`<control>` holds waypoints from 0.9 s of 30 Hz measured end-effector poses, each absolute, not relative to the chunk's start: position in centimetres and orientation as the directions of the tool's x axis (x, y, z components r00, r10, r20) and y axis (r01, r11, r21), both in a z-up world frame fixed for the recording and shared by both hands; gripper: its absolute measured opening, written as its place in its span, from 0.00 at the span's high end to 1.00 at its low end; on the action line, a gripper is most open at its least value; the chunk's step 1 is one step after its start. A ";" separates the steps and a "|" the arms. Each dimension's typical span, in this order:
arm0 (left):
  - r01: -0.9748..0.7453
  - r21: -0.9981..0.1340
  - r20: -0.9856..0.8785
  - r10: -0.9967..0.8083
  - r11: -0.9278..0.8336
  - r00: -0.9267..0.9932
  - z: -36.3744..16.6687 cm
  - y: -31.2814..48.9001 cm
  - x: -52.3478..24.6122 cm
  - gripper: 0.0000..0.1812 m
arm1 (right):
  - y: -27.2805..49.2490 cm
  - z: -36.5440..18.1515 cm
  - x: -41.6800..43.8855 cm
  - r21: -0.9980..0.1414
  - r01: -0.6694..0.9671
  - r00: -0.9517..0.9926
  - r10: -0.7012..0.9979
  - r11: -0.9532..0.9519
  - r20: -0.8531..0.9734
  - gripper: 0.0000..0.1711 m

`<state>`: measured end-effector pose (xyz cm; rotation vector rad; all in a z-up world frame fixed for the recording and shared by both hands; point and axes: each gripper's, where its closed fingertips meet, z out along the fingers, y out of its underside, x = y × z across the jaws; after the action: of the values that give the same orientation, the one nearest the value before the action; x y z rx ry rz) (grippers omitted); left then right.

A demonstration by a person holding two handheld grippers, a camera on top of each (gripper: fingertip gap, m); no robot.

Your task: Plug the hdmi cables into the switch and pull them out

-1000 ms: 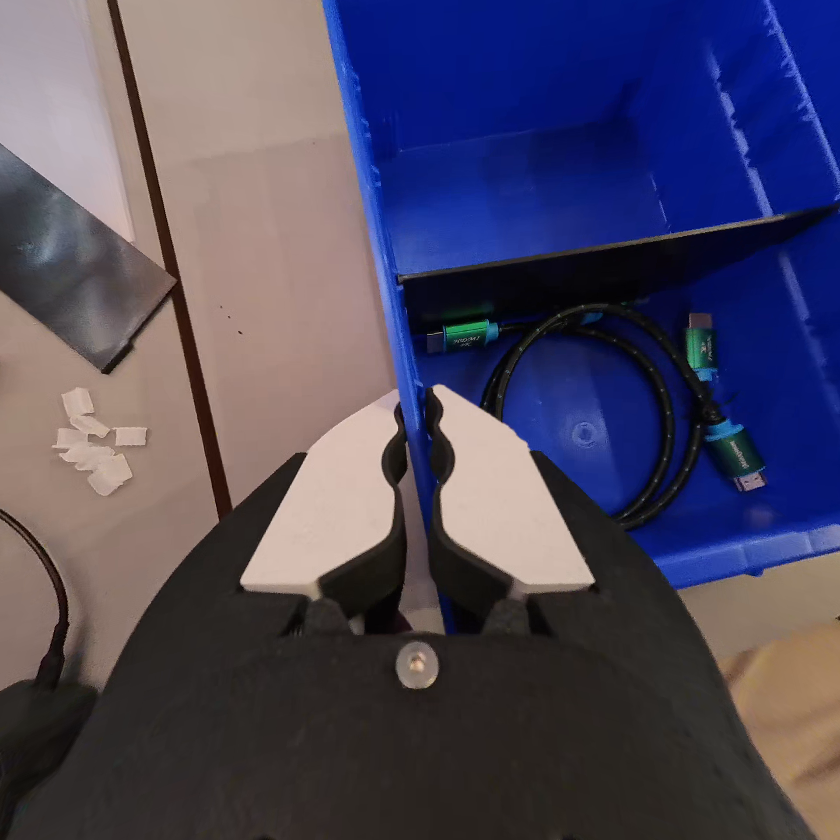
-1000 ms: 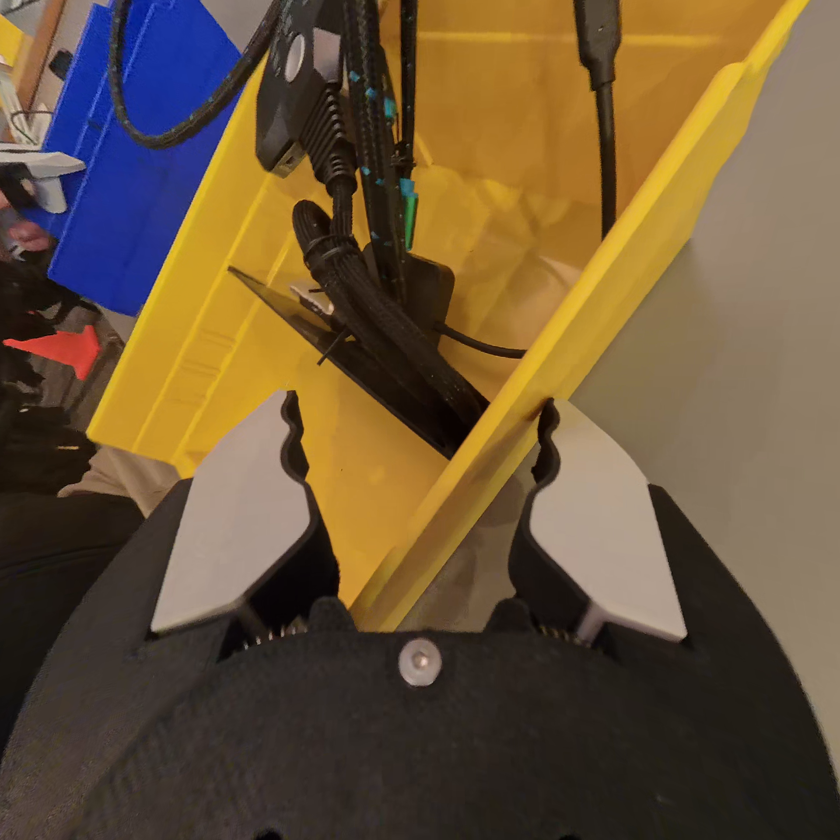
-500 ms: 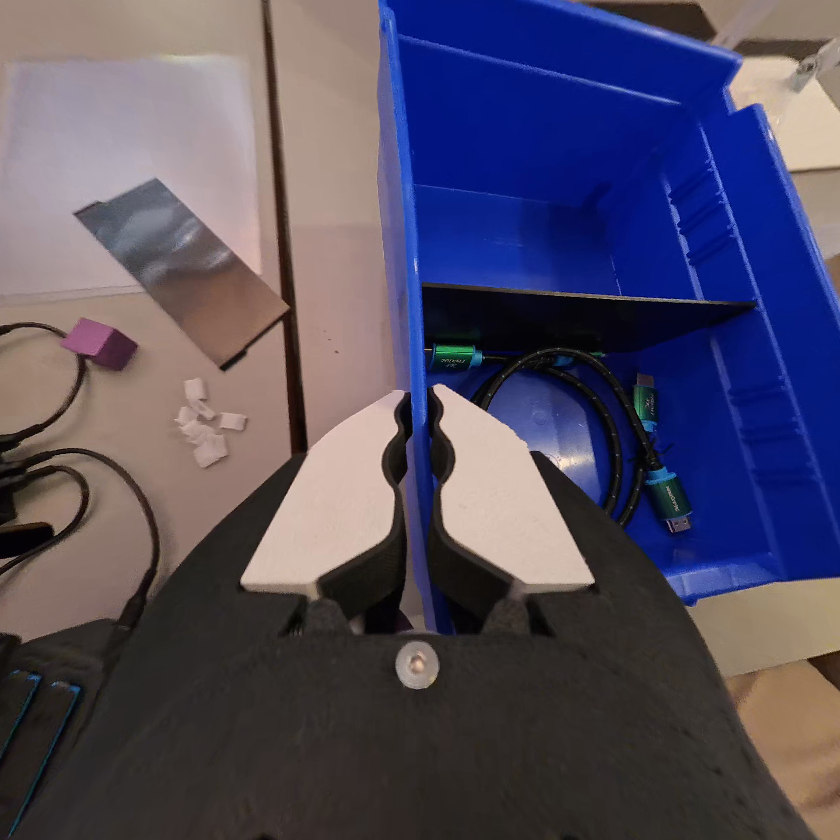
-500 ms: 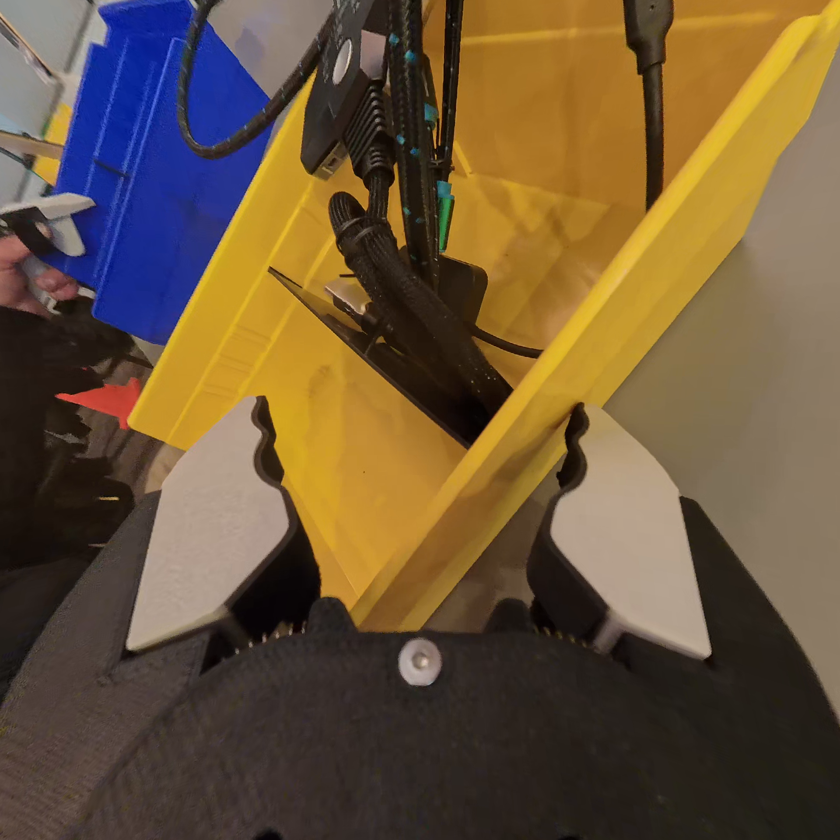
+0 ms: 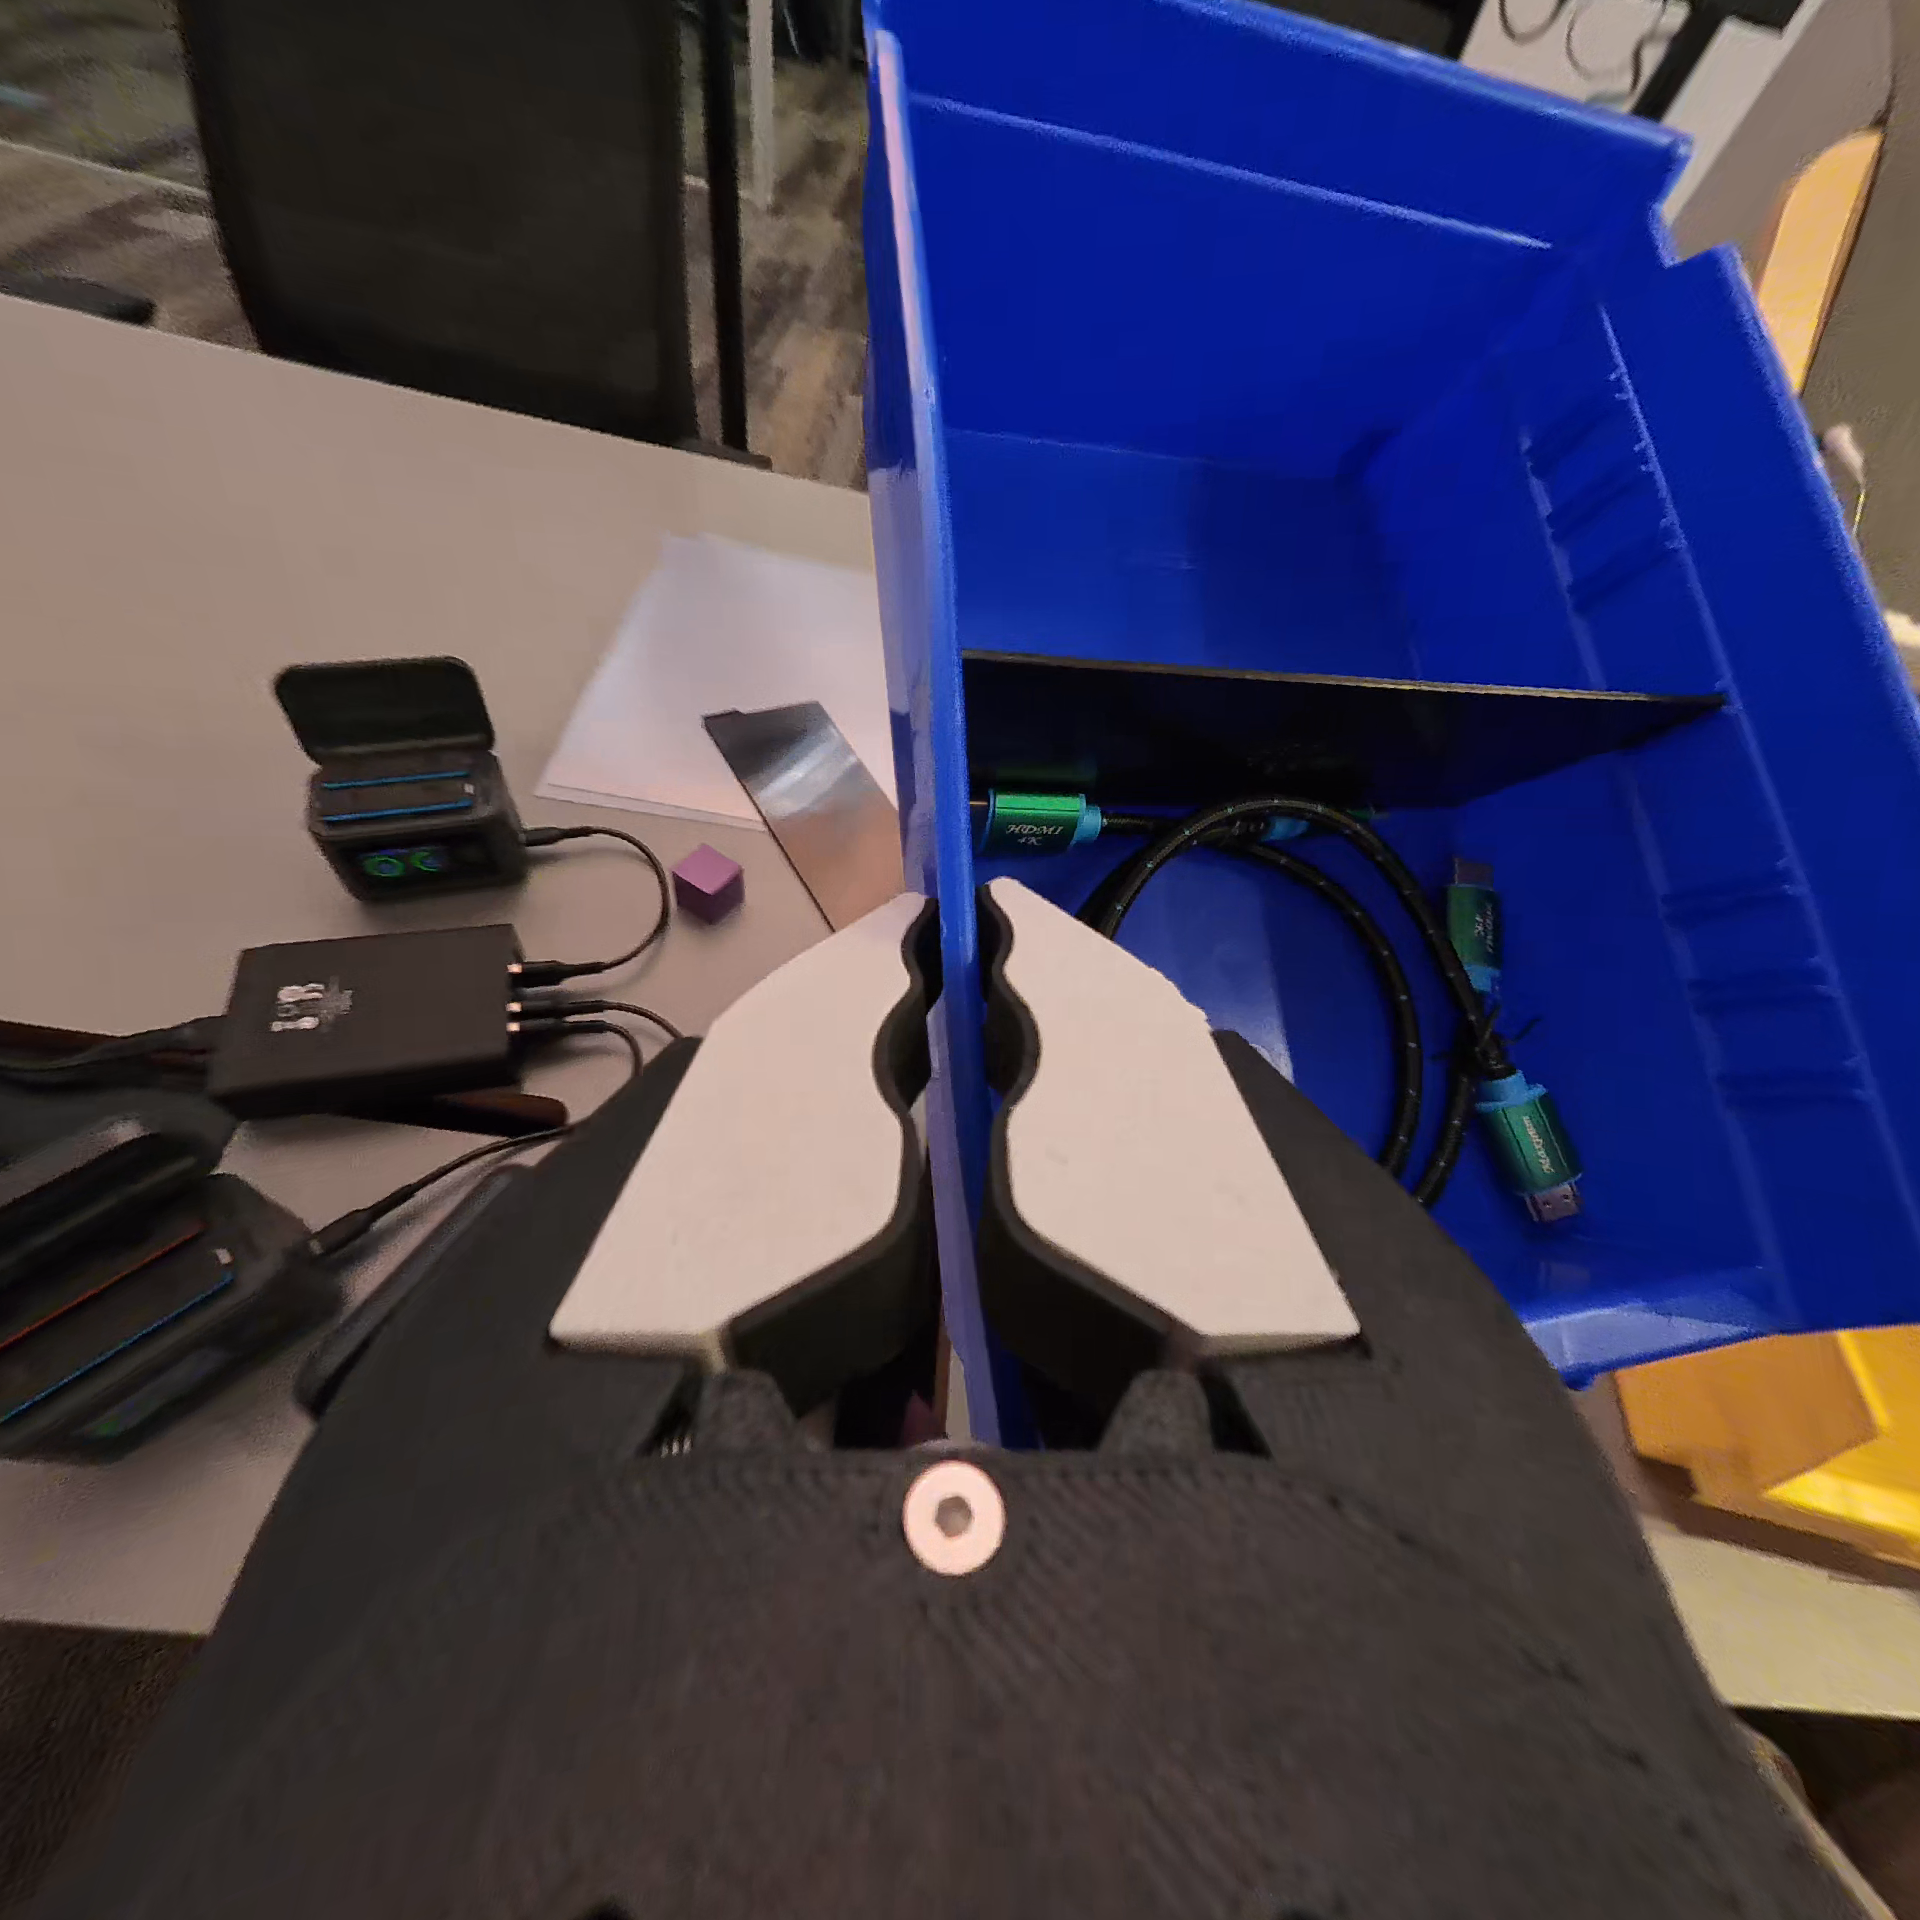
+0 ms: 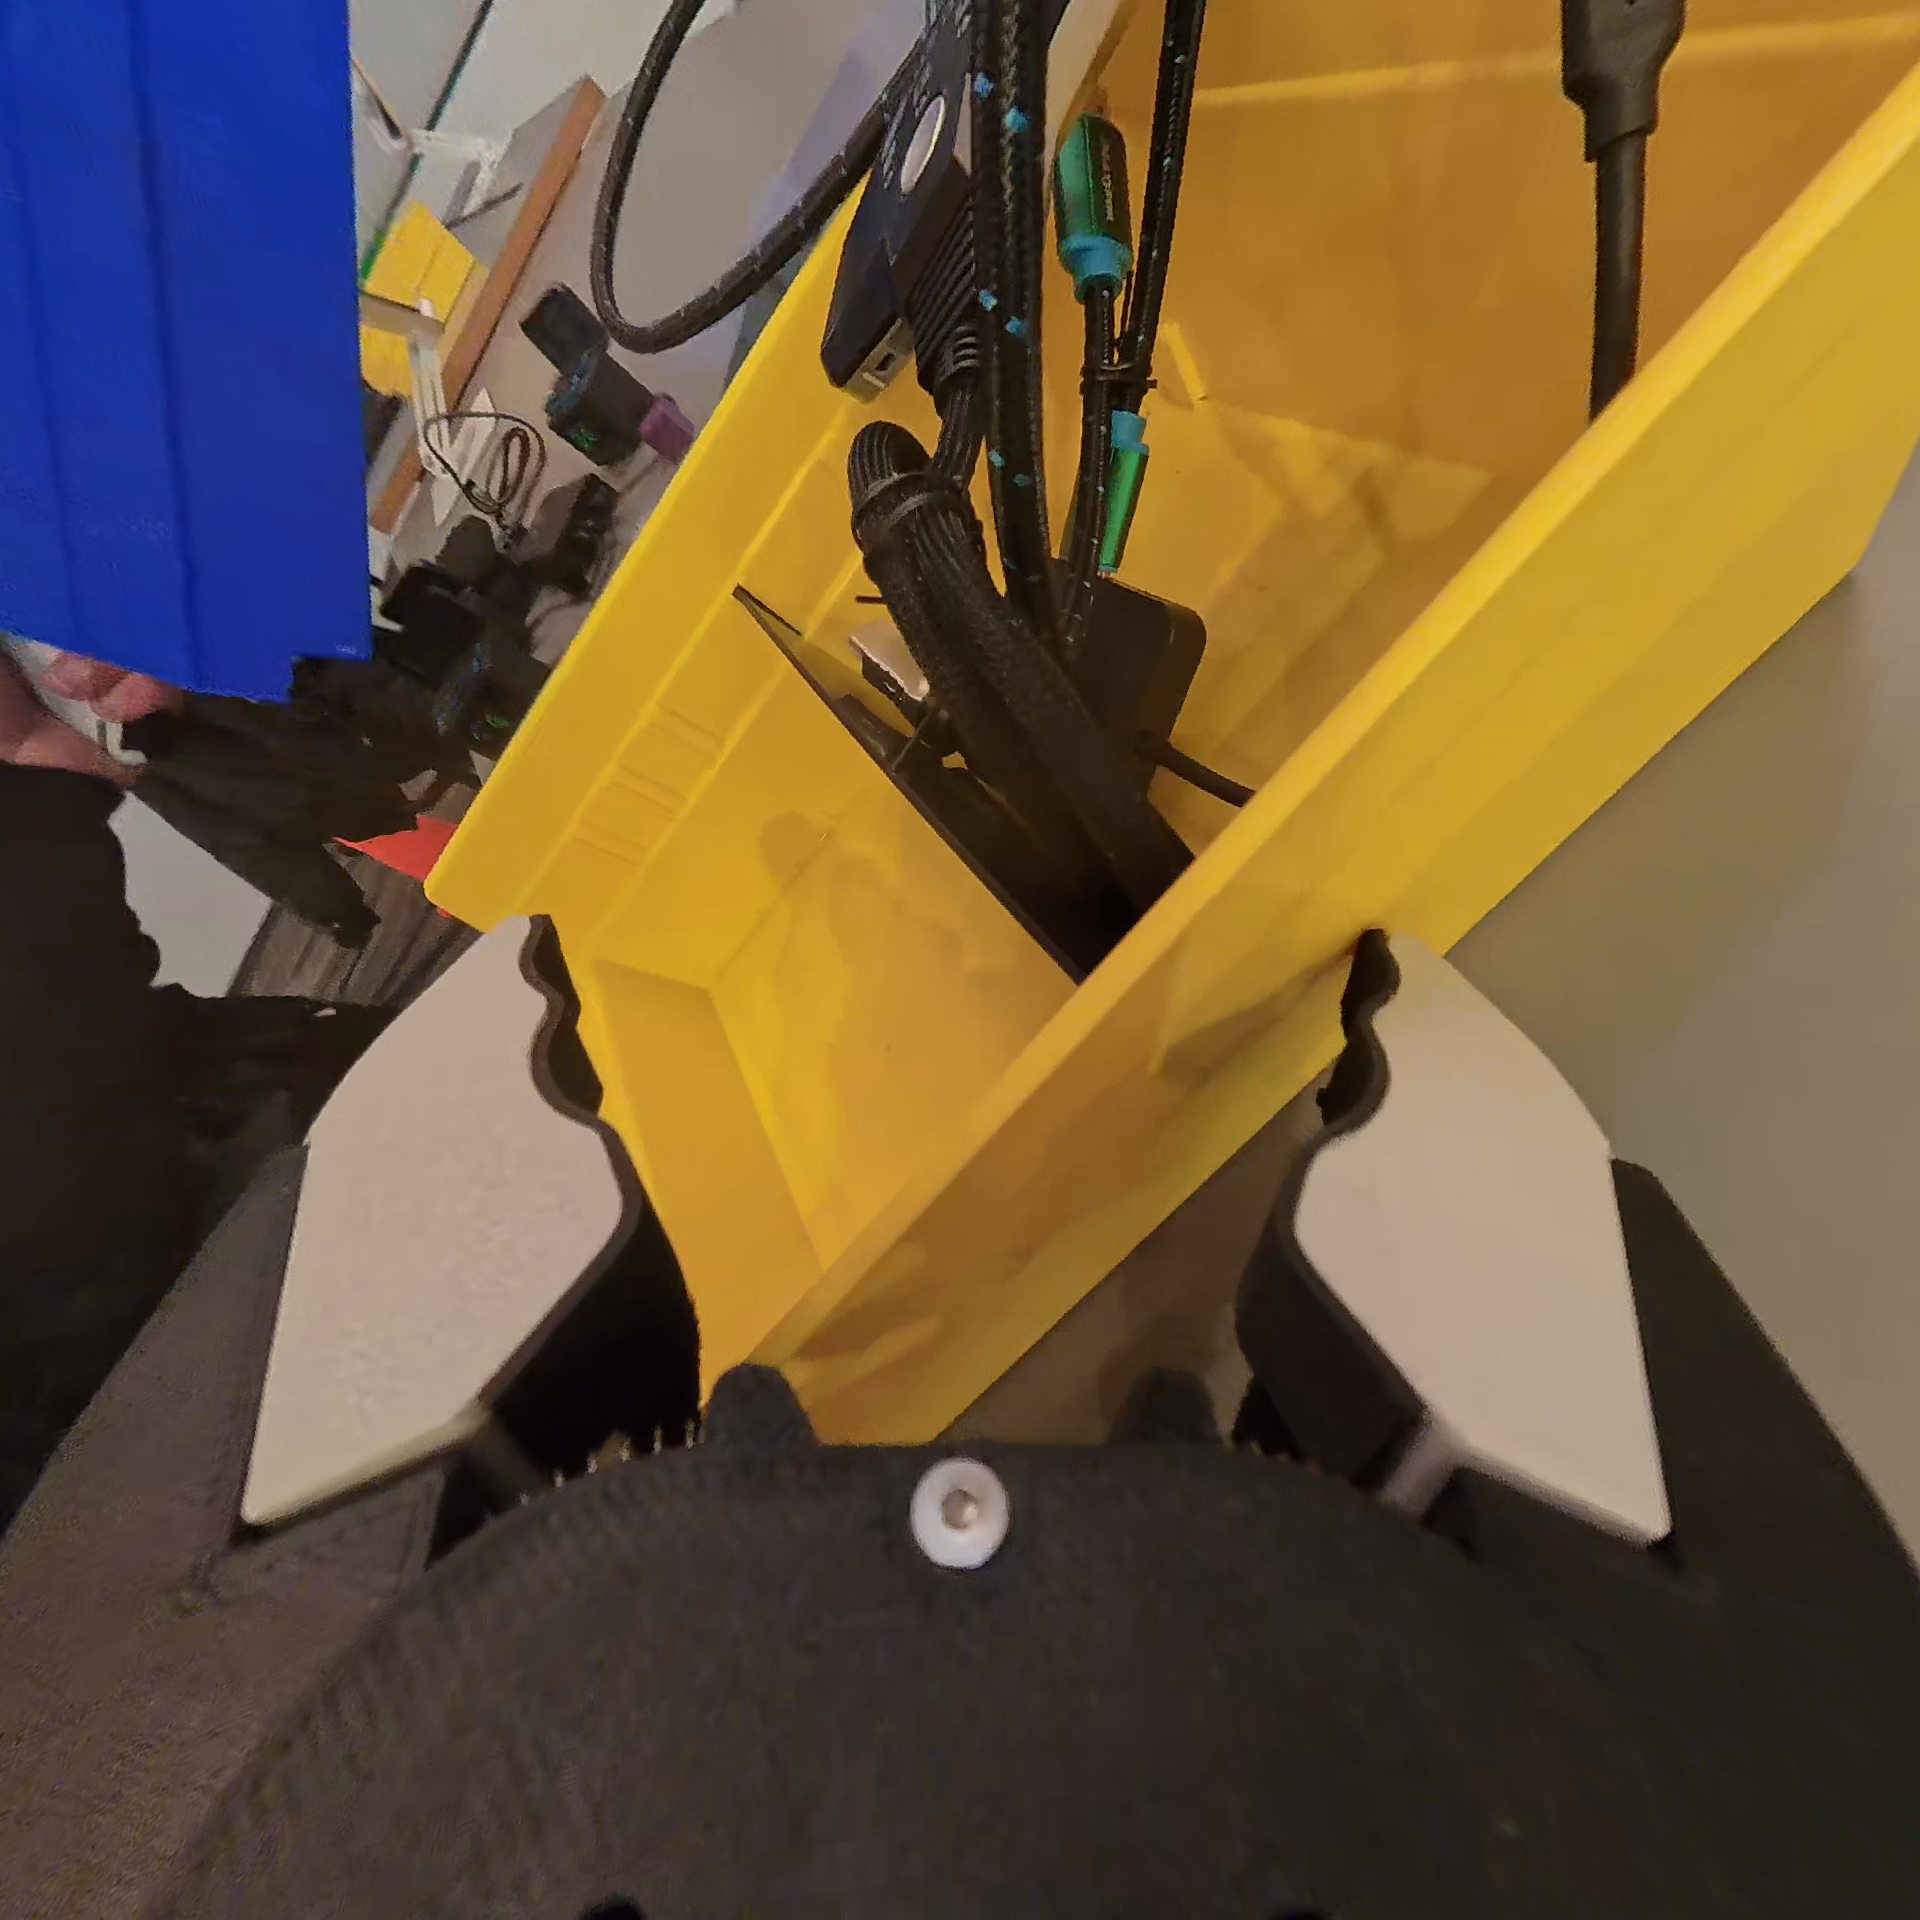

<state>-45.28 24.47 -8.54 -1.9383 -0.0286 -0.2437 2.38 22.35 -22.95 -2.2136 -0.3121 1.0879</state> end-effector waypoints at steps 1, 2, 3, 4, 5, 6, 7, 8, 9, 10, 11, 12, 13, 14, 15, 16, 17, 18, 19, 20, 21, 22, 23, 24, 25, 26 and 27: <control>0.145 -0.923 0.187 -0.085 -0.355 0.979 -8.0 24.1 -45.8 0.97 | 22.7 -22.8 1.2 -0.639 -0.073 0.620 0.467 -0.765 -0.630 0.20; 0.153 -0.928 0.190 -0.077 -0.340 0.979 -7.4 23.8 -46.1 0.97 | 23.0 -22.8 0.1 -0.639 -0.074 0.613 0.471 -0.766 -0.635 0.20; 0.158 -0.932 0.191 -0.071 -0.327 0.979 -6.8 23.6 -46.4 0.97 | 23.3 -22.7 -1.1 -0.640 -0.074 0.606 0.476 -0.765 -0.638 0.19; 0.162 -0.937 0.192 -0.070 -0.310 0.979 -6.3 23.3 -46.6 0.97 | 23.6 -22.7 -2.3 -0.641 -0.075 0.597 0.481 -0.764 -0.643 0.19; 0.165 -0.942 0.194 -0.071 -0.293 0.979 -5.7 23.1 -46.6 0.97 | 23.9 -22.7 -3.5 -0.641 -0.071 0.587 0.487 -0.764 -0.647 0.20; 0.167 -0.945 0.194 -0.072 -0.280 0.978 -5.1 23.0 -46.6 0.97 | 24.1 -22.7 -4.8 -0.637 -0.071 0.573 0.491 -0.768 -0.656 0.19; 0.168 -0.948 0.195 -0.076 -0.270 0.978 -4.7 22.8 -46.4 0.97 | 24.2 -22.6 -6.0 -0.634 -0.070 0.555 0.498 -0.770 -0.667 0.18; 0.167 -0.951 0.195 -0.084 -0.258 0.977 -4.2 22.8 -46.2 0.97 | 24.3 -22.5 -7.2 -0.631 -0.060 0.529 0.512 -0.773 -0.677 0.18; 0.164 -0.955 0.192 -0.094 -0.248 0.977 -3.7 22.7 -45.8 0.97 | 24.3 -22.3 -8.4 -0.624 -0.049 0.493 0.525 -0.780 -0.694 0.18; 0.158 -0.957 0.187 -0.105 -0.243 0.977 -3.3 22.7 -45.3 0.97 | 24.4 -22.2 -9.3 -0.608 -0.049 0.454 0.525 -0.792 -0.720 0.18; 0.153 -0.959 0.185 -0.119 -0.237 0.975 -3.0 22.8 -44.8 0.97 | 24.3 -22.3 -10.1 -0.583 -0.045 0.416 0.515 -0.811 -0.749 0.18; 0.150 -0.961 0.184 -0.133 -0.231 0.974 -2.7 22.9 -44.1 0.97 | 24.2 -22.7 -10.5 -0.562 -0.026 0.406 0.505 -0.827 -0.762 0.16; 0.143 -0.963 0.180 -0.146 -0.229 0.973 -2.5 22.9 -43.4 0.97 | 24.1 -23.0 -10.4 -0.561 -0.012 0.410 0.507 -0.828 -0.758 0.15; 0.133 -0.964 0.172 -0.161 -0.231 0.972 -2.3 23.1 -42.5 0.97 | 24.1 -22.9 -10.0 -0.575 -0.012 0.422 0.517 -0.818 -0.745 0.16; 0.123 -0.965 0.167 -0.179 -0.231 0.970 -2.1 23.2 -41.6 0.97 | 24.2 -22.6 -9.3 -0.595 -0.017 0.436 0.529 -0.804 -0.728 0.17; 0.114 -0.966 0.162 -0.200 -0.231 0.966 -2.1 23.4 -40.4 0.97 | 24.3 -21.9 -8.3 -0.613 -0.025 0.447 0.539 -0.790 -0.714 0.17; 0.100 -0.967 0.154 -0.222 -0.236 0.963 -2.1 23.7 -39.2 0.97 | 24.5 -20.8 -7.3 -0.630 -0.046 0.448 0.548 -0.775 -0.707 0.17; 0.088 -0.966 0.149 -0.246 -0.242 0.958 -2.2 23.9 -37.9 0.97 | 24.7 -19.5 -6.1 -0.648 -0.077 0.442 0.557 -0.757 -0.703 0.18; 0.081 -0.966 0.149 -0.272 -0.246 0.951 -2.3 24.2 -36.3 0.97 | 24.7 -18.1 -4.8 -0.674 -0.103 0.439 0.575 -0.732 -0.691 0.19; 0.069 -0.965 0.145 -0.298 -0.252 0.944 -2.5 24.6 -34.7 0.97 | 24.4 -16.6 -3.5 -0.704 -0.119 0.436 0.600 -0.700 -0.670 0.19; 0.057 -0.964 0.142 -0.323 -0.259 0.936 -2.8 24.9 -32.8 0.97 | 24.0 -15.2 -2.1 -0.729 -0.134 0.430 0.624 -0.671 -0.653 0.20; 0.047 -0.963 0.143 -0.352 -0.266 0.925 -3.1 25.2 -30.7 0.97 | 23.4 -13.6 -0.8 -0.751 -0.159 0.412 0.648 -0.641 -0.640 0.21; 0.032 -0.962 0.138 -0.380 -0.273 0.915 -3.4 25.5 -28.5 0.98 | 22.5 -11.9 0.5 -0.769 -0.186 0.387 0.674 -0.612 -0.630 0.22; 0.019 -0.960 0.137 -0.407 -0.279 0.903 -3.7 25.7 -26.2 0.98 | 21.6 -10.6 1.8 -0.782 -0.202 0.379 0.689 -0.589 -0.617 0.22; 0.000 -0.958 0.130 -0.435 -0.286 0.891 -4.1 25.9 -23.7 0.98 | 20.6 -9.6 2.9 -0.797 -0.203 0.384 0.702 -0.569 -0.600 0.22; -0.029 -0.956 0.113 -0.462 -0.290 0.880 -4.5 26.1 -21.2 0.98 | 19.5 -8.8 3.9 -0.813 -0.196 0.393 0.716 -0.549 -0.578 0.23; -0.053 -0.956 0.101 -0.492 -0.290 0.865 -4.9 26.1 -18.6 0.98 | 18.5 -8.3 4.8 -0.825 -0.185 0.410 0.721 -0.533 -0.558 0.23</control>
<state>-18.64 26.14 -4.91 -1.8304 0.4102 -0.4516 4.77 18.51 -8.32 -1.7653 -0.4671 1.2623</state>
